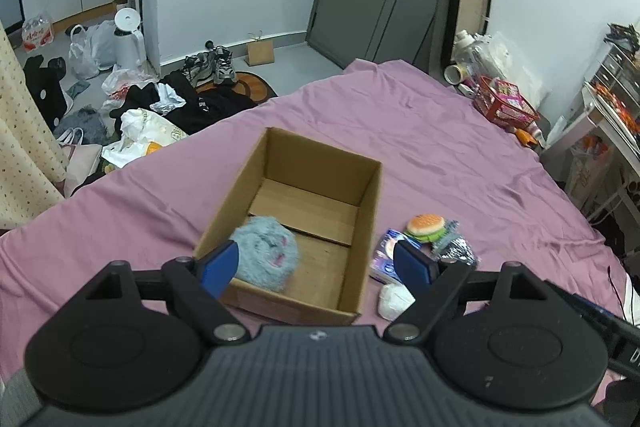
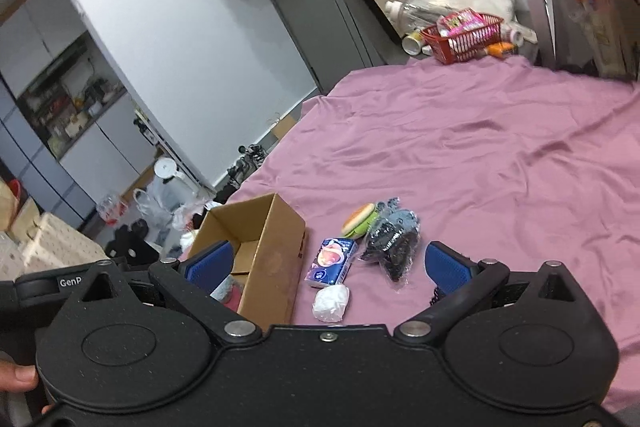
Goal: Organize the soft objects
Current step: 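Grasp the black-and-white plush with the right gripper while the left gripper approaches the white tissue pack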
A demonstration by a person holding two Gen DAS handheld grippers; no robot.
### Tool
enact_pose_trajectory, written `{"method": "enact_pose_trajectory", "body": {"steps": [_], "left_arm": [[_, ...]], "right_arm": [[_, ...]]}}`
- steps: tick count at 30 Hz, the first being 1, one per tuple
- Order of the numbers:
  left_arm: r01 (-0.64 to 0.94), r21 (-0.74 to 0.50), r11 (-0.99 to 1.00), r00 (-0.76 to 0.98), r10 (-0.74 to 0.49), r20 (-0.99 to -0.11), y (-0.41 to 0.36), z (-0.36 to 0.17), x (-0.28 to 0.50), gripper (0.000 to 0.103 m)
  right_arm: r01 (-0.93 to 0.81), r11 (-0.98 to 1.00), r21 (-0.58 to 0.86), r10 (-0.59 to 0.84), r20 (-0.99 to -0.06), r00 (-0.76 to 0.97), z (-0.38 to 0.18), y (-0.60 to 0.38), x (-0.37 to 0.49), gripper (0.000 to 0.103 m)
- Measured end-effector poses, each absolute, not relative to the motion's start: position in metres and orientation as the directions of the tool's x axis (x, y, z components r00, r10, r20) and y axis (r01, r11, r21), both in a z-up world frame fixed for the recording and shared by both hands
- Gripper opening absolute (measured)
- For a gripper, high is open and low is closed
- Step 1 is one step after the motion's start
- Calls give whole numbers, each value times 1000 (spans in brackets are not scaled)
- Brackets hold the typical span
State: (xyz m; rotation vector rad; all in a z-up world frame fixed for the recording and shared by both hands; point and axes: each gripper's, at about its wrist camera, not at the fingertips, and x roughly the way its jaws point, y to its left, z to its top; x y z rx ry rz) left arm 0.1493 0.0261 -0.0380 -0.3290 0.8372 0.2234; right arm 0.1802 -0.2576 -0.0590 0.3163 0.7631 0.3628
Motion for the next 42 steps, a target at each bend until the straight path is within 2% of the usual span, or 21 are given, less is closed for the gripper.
{"method": "enact_pose_trajectory", "body": {"steps": [11,24,33,37,39,42], "left_arm": [[-291,-135,947,643,89,-761,-22,-30,148,83],[-265,-104,959,630,91,-772,-73,-51,159,83],[-288,-147,946,598,58,-800,-89,-80,173,83],[-297,-159,942,586,48,-809,-91,-93,182,83],[-289,-163,943,576,35,-817,-94,-101,188,83],[-267,-171,949,566,10,-825,-98,-112,195,83]], "right_arm": [[-149,907,394,383,-621,684,-70,-290,188,103],[-25,856,517,411,-650,639,-95,-323,203,103],[59,797,601,437,-642,630,-114,-333,215,102],[94,788,608,439,-663,606,-128,-330,224,95],[100,781,617,449,-664,598,-133,-329,227,87],[120,789,603,436,-686,583,-140,-326,233,87]]}}
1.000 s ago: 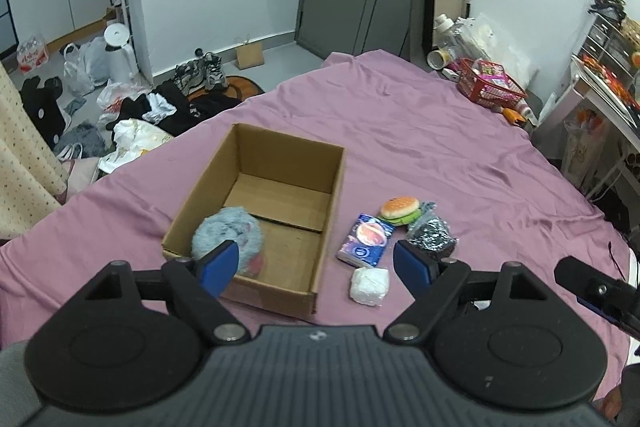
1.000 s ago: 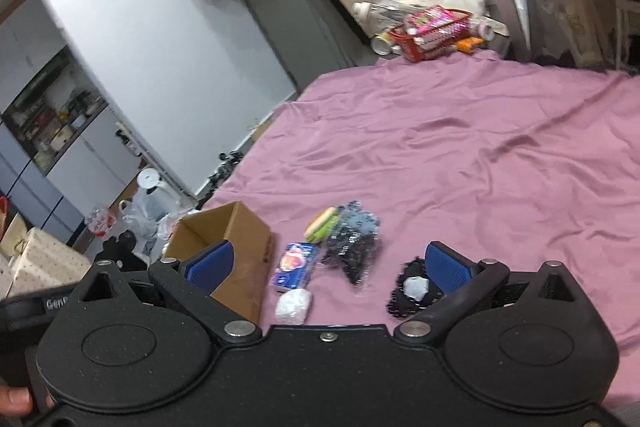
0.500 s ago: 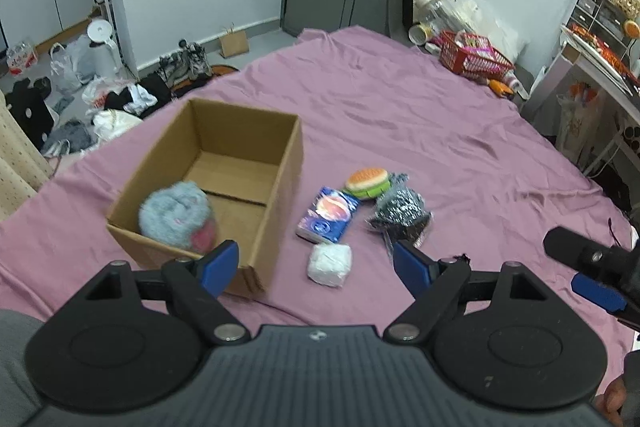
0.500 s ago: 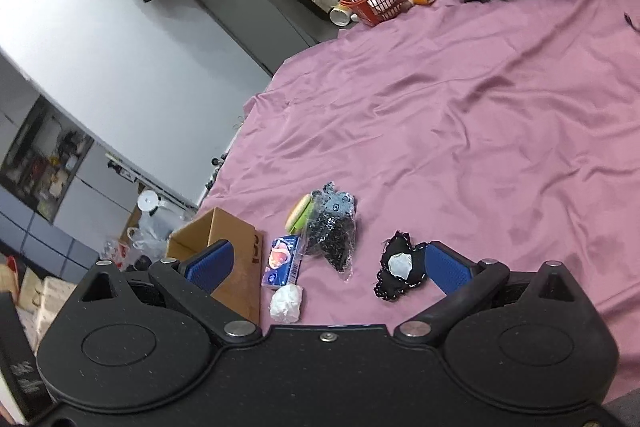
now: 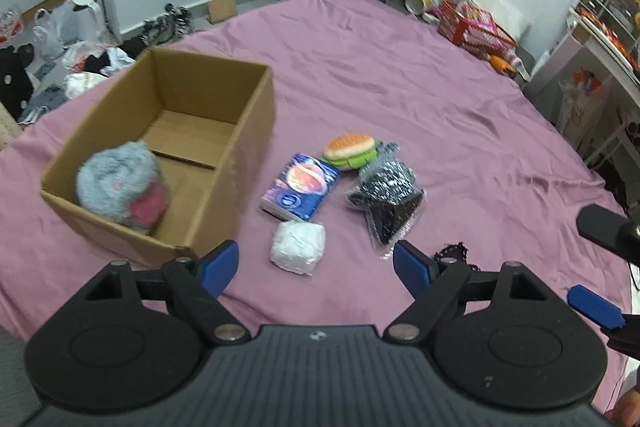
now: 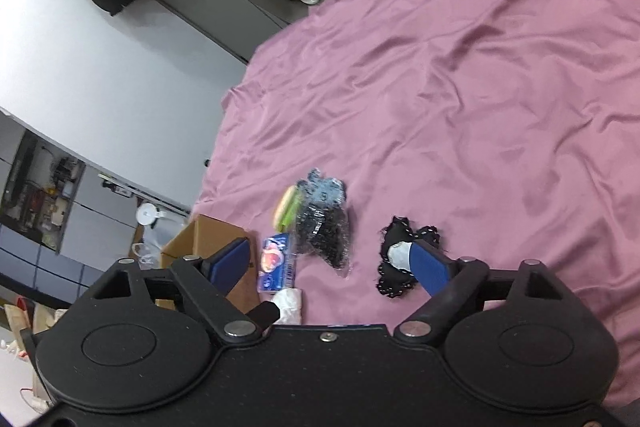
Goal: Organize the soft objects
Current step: 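Grasp the black-and-white plush with the right gripper while the left gripper approaches the white tissue pack, then carry the black plush with the right gripper into the box while the left gripper carries the white pack there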
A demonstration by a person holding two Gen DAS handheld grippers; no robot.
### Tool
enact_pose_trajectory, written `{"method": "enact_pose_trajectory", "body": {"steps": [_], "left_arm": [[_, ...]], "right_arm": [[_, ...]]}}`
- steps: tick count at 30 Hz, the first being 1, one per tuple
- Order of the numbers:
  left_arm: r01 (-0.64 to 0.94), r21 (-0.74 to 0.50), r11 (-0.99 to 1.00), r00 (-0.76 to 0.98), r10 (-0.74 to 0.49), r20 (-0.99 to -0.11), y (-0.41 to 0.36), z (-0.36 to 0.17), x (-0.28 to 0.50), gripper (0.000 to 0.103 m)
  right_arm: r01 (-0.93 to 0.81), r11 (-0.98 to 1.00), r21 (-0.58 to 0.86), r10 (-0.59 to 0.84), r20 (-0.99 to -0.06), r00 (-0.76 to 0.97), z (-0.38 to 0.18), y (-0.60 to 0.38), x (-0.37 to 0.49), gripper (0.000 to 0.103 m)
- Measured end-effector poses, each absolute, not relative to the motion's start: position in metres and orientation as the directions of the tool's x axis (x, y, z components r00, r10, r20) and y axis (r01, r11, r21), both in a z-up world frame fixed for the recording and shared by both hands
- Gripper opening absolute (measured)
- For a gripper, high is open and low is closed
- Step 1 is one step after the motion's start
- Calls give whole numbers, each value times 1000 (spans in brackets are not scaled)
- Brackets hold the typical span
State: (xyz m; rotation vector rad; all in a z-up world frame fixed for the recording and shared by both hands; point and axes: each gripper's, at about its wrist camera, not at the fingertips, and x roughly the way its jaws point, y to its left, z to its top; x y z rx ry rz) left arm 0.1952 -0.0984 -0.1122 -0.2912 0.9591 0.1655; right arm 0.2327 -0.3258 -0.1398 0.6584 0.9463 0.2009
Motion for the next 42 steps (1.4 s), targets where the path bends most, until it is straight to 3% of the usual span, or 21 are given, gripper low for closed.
{"method": "enact_pose_trajectory", "body": {"steps": [4,7,16,28,30,32,35,37,42], "left_arm": [[-241,-180,954,554,-17,-832,-104,-129,203,82],[-229,-174,958,556,-18,-831,-106,-139,208,80],[-223,-169,960,558,-16,-830,-105,-165,219,78],[-192,-147,970,550,-18,-835,-100,-191,233,75],[-187,-146,971,549,-19,-836,-101,-194,234,75],[-184,-153,971,548,-28,-836,-99,-197,235,72],[-201,-165,966,535,-32,-844,-95,-203,237,59],[-211,-176,961,526,-40,-849,-91,-206,238,41],[-203,-194,960,544,-54,-837,-89,-204,235,40]], "right_arm": [[182,794,580,397,-721,568,-153,-327,240,85],[255,770,585,385,-744,546,-167,-332,248,73],[383,727,570,360,-791,495,-196,-329,259,71],[395,770,501,323,-840,436,-218,-304,270,61],[401,776,487,305,-846,437,-219,-302,271,55],[406,780,476,288,-849,443,-221,-302,271,44],[404,777,482,285,-842,457,-221,-303,270,38],[387,784,485,277,-832,481,-216,-304,268,38],[371,779,505,253,-795,551,-201,-308,264,37]]}}
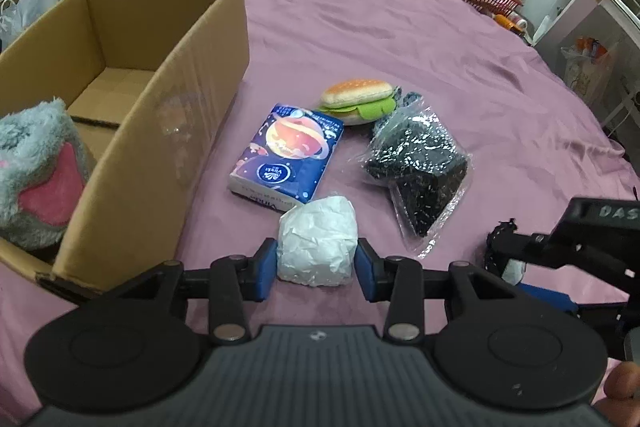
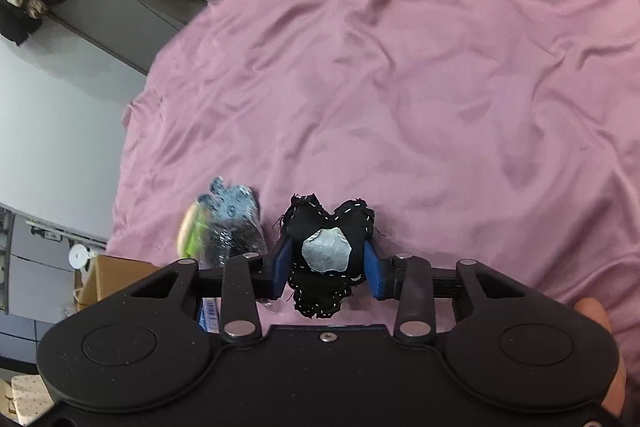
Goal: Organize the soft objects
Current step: 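Carry the black plush with the right gripper into the box while the left gripper carries the white pack there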
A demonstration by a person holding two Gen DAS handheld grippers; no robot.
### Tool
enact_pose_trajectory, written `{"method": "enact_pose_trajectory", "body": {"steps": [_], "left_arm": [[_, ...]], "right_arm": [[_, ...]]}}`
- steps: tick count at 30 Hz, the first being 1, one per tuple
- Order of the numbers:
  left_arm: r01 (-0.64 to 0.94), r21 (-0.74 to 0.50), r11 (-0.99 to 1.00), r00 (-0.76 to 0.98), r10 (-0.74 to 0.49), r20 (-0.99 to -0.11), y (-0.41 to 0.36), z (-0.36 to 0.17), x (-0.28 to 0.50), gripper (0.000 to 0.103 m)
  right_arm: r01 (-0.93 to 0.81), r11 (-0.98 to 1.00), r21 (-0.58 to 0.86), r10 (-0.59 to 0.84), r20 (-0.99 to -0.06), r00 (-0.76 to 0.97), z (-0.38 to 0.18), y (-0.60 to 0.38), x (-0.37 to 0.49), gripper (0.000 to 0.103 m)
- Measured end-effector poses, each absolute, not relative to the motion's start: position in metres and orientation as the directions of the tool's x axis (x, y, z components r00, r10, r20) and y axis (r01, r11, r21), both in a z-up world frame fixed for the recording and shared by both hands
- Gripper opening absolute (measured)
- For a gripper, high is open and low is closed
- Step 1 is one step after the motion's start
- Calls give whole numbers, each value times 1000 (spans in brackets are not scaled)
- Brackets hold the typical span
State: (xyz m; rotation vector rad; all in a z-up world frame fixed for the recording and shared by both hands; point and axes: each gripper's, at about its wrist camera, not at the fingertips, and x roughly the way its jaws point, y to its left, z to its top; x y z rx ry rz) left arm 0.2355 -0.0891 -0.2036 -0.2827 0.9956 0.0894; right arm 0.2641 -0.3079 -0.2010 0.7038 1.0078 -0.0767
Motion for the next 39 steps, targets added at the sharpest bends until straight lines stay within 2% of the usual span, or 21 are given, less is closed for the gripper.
{"method": "enact_pose_trajectory", "body": {"steps": [9,25,39], "left_arm": [[-189,-251,949,586,-96,-805,-92,-174,225,40],[-186,-248,951,676,-59,-735,-85,-109,206,40],[-200,-258,945,711,-41,-702,-62,-76,192,40]], "right_arm": [[281,804,524,270,-743,612,-179,-301,257,37],[45,852,521,341,-618,708,-135,-276,240,37],[-118,844,524,436,-541,719,-111,-237,239,37]]}}
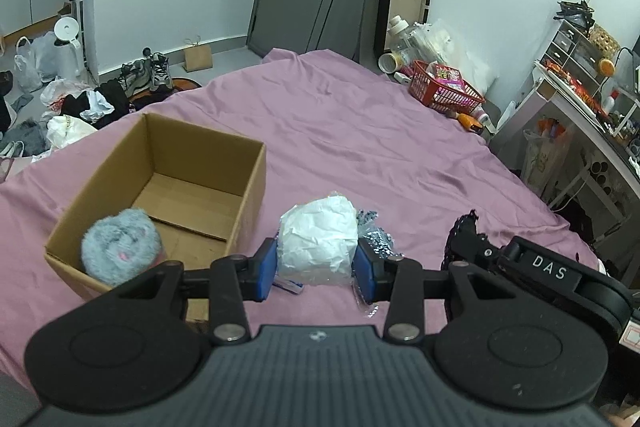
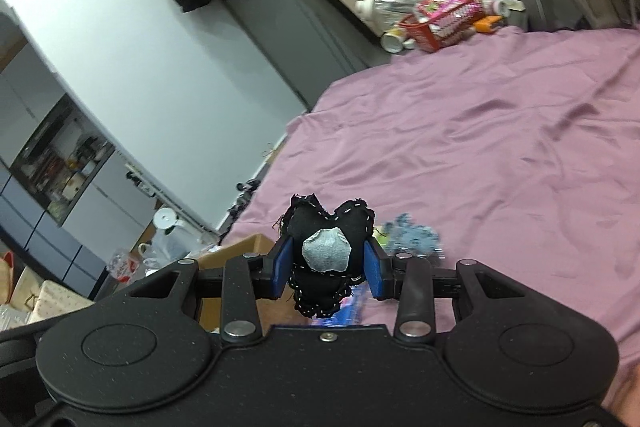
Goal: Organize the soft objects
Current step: 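Carry the black plush with the right gripper into the box while the left gripper carries the white pack there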
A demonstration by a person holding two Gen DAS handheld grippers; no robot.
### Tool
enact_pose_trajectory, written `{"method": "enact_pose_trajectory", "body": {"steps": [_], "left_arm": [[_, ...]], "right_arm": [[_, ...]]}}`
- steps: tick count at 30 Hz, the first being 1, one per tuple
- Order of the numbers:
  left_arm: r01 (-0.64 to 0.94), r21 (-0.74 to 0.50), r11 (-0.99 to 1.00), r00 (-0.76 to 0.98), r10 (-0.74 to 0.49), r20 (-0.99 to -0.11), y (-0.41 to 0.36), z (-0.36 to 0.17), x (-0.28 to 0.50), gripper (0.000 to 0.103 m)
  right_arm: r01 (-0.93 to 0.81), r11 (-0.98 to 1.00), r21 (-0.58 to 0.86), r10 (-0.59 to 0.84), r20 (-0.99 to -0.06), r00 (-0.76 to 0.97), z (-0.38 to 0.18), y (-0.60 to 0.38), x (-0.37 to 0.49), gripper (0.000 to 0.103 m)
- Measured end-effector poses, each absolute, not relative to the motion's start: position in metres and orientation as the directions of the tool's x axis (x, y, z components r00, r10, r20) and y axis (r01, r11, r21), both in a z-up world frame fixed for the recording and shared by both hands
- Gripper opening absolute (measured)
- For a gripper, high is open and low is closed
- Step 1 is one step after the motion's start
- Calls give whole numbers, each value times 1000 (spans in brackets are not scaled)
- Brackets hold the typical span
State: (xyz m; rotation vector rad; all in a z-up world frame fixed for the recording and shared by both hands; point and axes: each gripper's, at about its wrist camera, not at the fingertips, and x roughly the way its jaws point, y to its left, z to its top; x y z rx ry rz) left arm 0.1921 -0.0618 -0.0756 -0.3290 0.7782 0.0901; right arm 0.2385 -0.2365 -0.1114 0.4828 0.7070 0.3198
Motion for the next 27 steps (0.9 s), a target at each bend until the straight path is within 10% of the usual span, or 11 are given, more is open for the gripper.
{"method": "enact_pose_trajectory", "body": {"steps": [27], "left_arm": [[-254,-289,923,708,-26,-706,27,-77,182,41]], "right_arm": [[-236,855,462,487,-559,671,-116,-157,229,38]]}}
